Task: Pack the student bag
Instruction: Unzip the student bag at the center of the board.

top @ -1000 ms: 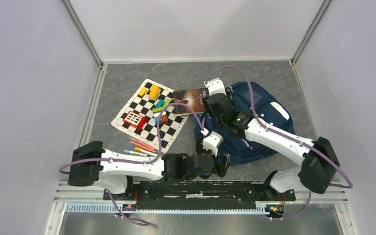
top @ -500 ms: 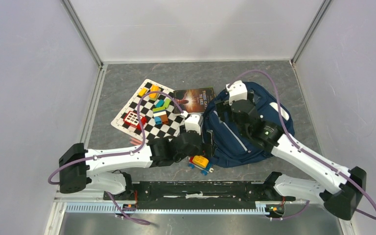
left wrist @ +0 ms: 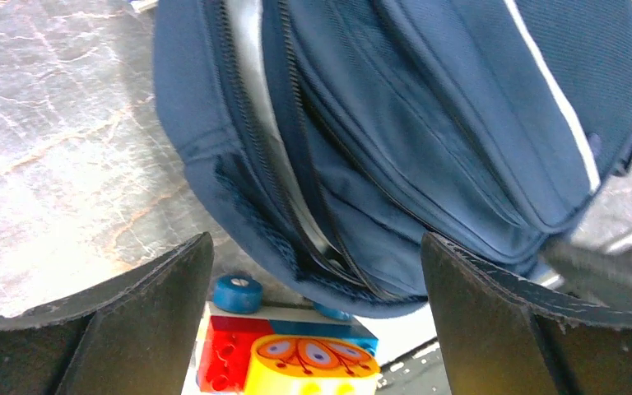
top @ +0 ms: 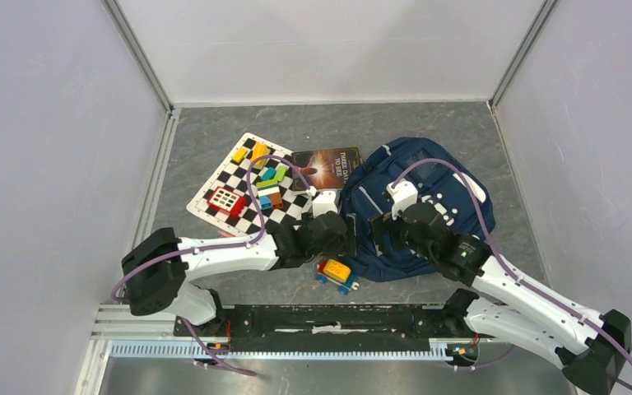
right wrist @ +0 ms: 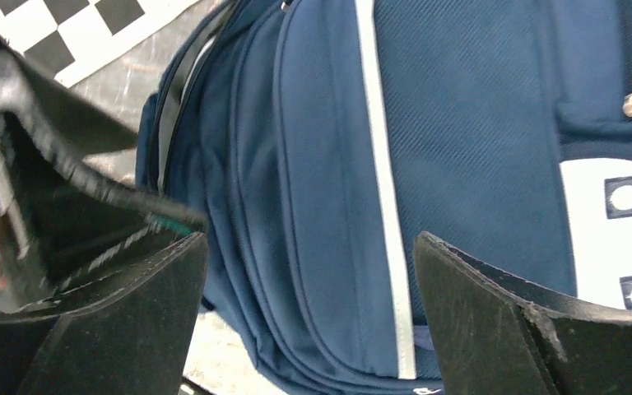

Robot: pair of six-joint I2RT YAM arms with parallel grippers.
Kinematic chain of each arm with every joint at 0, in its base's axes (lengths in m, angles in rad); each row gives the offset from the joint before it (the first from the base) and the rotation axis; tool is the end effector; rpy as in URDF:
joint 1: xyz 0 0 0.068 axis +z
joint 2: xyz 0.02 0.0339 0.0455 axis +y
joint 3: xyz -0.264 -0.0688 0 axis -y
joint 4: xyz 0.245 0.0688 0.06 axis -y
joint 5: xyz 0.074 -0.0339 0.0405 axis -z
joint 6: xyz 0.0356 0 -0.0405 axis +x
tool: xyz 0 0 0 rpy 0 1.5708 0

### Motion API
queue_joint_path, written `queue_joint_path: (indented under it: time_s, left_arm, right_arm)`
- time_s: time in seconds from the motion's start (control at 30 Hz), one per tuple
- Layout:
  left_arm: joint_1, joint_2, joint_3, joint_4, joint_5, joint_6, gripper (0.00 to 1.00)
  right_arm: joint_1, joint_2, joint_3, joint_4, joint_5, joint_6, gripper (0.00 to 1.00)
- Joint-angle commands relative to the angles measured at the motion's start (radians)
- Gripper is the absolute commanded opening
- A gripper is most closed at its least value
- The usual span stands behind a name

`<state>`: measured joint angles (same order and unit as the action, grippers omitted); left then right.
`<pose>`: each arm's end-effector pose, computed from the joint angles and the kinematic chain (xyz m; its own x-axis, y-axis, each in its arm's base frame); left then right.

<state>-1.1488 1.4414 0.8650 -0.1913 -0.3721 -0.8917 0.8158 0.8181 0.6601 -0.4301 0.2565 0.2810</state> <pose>0.1352 -0.2694 0.2176 -0.7566 -0.0847 -0.6484 0.2451 0.8825 -0.4013 0.1307 0.1257 0.2667 -0.5205 -0.1617 -0.8384 -0.4324 0.8966 0.0955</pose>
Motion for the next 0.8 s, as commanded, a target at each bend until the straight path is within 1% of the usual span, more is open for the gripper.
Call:
queue_joint_path:
  time_s: [0.0,0.07,0.1,0.13,0.2,0.23,0.33,0.43,0.5,0.6,0.67,0.77]
  left_arm:
    - [0.033,0.033,0.011,0.032,-0.045,-0.054,1.00]
    - [0.038,0.040,-0.014,0.110,-0.025,-0.054,0.96]
    - [0.039,0.045,-0.025,0.144,-0.014,-0.049,0.91]
    - [0.039,0.053,-0.030,0.177,-0.003,-0.042,0.83]
    - [0.042,0.067,-0.021,0.187,0.002,-0.024,0.66]
    - [0.046,0.072,-0.007,0.184,-0.002,-0.017,0.53]
    - [0.053,0.075,0.053,0.148,-0.013,0.038,0.24]
    - [0.056,0.069,0.116,0.139,0.001,0.113,0.10]
    - [0.067,0.075,0.185,0.095,0.037,0.167,0.02]
    - [0.101,0.104,0.296,-0.024,0.122,0.213,0.02]
    - [0.135,0.126,0.364,-0.083,0.201,0.228,0.02]
    - [0.167,0.150,0.443,-0.156,0.269,0.261,0.02]
  right_arm:
    - [-0.002,-0.037,-0.042,0.032,-0.133,0.038,0.98]
    - [0.000,-0.049,-0.055,0.053,-0.197,0.032,0.98]
    - [0.000,-0.052,-0.063,0.066,-0.228,0.030,0.98]
    - [0.003,-0.057,-0.073,0.081,-0.253,0.027,0.98]
    - [0.009,-0.064,-0.092,0.114,-0.325,0.023,0.98]
    - [0.013,-0.065,-0.100,0.128,-0.341,0.026,0.98]
    - [0.034,-0.073,-0.116,0.153,-0.351,0.033,0.98]
    - [0.047,-0.087,-0.117,0.167,-0.345,0.052,0.98]
    - [0.052,-0.104,-0.118,0.178,-0.343,0.068,0.98]
    - [0.055,-0.120,-0.134,0.187,-0.314,0.098,0.98]
    - [0.054,-0.125,-0.150,0.182,-0.290,0.115,0.98]
    - [0.055,-0.128,-0.161,0.159,-0.240,0.159,0.98]
